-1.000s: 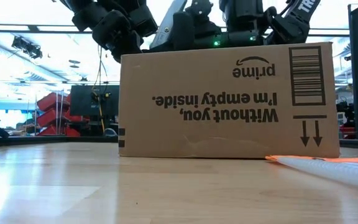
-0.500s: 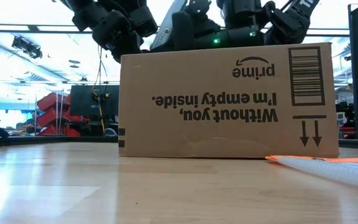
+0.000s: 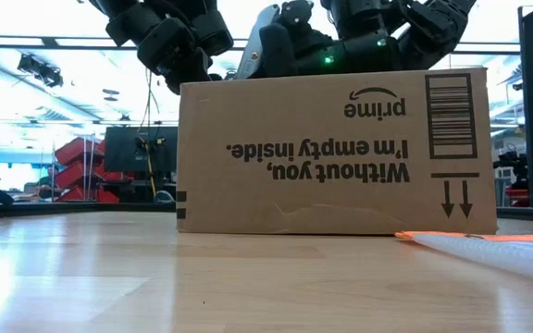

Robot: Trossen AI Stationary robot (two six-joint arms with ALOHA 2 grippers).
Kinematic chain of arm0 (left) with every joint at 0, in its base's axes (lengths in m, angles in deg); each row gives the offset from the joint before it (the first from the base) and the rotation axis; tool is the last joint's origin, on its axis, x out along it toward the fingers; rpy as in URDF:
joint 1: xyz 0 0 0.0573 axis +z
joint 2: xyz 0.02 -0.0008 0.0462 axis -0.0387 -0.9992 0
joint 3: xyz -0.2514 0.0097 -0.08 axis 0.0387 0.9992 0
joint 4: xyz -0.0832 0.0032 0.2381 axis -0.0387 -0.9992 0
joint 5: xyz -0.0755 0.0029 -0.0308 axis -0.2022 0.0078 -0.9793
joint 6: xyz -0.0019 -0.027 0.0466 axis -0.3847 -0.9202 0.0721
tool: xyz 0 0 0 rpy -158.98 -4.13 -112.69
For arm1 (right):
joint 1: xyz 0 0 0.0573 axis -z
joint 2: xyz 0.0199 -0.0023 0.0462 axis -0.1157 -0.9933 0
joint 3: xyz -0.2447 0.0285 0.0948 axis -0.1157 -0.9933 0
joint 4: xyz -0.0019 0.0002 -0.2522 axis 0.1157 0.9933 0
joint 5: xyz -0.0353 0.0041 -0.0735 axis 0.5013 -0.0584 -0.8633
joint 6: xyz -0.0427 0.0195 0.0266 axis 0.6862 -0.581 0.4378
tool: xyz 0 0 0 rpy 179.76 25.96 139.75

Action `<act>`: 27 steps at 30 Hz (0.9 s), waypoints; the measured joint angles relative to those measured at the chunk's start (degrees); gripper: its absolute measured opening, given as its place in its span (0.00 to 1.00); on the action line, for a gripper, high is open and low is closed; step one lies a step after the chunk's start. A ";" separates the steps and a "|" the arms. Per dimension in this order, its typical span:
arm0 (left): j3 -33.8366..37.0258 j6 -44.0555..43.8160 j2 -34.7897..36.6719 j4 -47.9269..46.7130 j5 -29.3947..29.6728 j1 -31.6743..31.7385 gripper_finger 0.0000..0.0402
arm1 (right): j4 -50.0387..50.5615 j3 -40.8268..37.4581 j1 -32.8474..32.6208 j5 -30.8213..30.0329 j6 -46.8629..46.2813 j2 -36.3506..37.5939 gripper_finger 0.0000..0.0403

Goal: Unpack boxes
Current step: Open the cardboard box using the cutter

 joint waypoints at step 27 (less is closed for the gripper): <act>2.56 -1.19 0.16 3.19 0.92 -0.02 0.53 | 20.79 -0.06 -1.66 -2.81 -10.84 10.42 0.11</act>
